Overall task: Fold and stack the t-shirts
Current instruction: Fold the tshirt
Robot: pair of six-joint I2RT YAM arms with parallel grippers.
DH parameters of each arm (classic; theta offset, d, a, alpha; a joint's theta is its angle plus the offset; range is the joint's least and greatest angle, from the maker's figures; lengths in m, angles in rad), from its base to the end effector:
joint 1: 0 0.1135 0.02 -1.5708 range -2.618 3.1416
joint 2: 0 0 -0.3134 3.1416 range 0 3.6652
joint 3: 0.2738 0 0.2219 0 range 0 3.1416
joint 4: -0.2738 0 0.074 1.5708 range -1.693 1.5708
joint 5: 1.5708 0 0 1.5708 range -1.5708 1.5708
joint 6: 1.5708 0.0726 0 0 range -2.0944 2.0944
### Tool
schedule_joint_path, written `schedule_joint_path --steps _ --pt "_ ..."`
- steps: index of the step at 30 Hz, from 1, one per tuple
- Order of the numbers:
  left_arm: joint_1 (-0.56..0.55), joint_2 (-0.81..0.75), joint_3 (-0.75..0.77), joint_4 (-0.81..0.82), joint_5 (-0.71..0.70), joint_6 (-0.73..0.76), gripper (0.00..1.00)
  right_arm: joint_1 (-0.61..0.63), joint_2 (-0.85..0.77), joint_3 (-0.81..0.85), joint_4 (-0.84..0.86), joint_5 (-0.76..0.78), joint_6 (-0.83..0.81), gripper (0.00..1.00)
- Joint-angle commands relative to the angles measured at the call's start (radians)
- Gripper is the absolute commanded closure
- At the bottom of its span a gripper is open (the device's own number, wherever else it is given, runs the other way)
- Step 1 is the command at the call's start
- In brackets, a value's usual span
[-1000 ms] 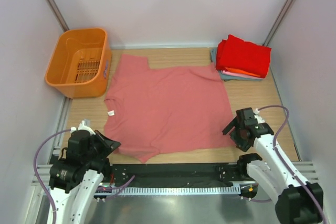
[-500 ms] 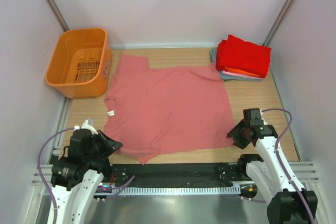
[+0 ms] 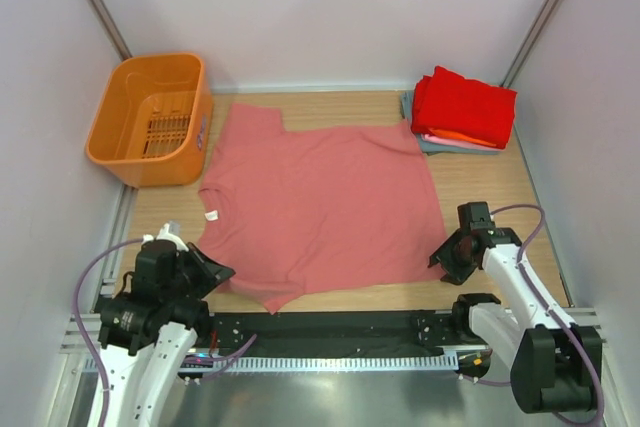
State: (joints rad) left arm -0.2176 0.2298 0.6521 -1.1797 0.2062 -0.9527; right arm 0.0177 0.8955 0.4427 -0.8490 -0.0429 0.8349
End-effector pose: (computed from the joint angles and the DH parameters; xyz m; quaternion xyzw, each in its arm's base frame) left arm -0.0125 -0.0125 0.2275 -0.2903 0.8672 -0.2961 0.2758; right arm 0.0813 0.0046 0.1773 0.3910 0.9103 0.0748 0.1133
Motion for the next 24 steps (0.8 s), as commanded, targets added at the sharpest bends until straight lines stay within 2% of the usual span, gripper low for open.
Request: schedule_joint_path --steps 1,8,11,15,19,24 --pt "0.001 0.020 0.023 0.064 0.006 0.020 1.00 -0.002 0.042 0.019 0.025 -0.003 -0.017 0.51" --pt "0.001 0.060 0.003 0.106 0.010 0.032 1.00 -0.004 0.164 0.045 0.054 0.032 -0.025 0.50" --pt "0.001 0.072 0.000 0.120 0.010 0.038 1.00 -0.005 0.151 0.063 0.039 0.075 -0.005 0.50" --pt "0.001 0.083 -0.006 0.144 0.019 0.046 1.00 -0.076 0.198 0.131 -0.014 0.138 -0.016 0.48" --pt "0.001 0.097 -0.025 0.181 0.030 0.058 1.00 -0.076 0.256 0.151 -0.028 0.141 -0.014 0.52" --pt "0.001 0.112 -0.037 0.213 0.056 0.066 1.00 -0.076 0.218 0.171 -0.062 0.176 0.015 0.57"
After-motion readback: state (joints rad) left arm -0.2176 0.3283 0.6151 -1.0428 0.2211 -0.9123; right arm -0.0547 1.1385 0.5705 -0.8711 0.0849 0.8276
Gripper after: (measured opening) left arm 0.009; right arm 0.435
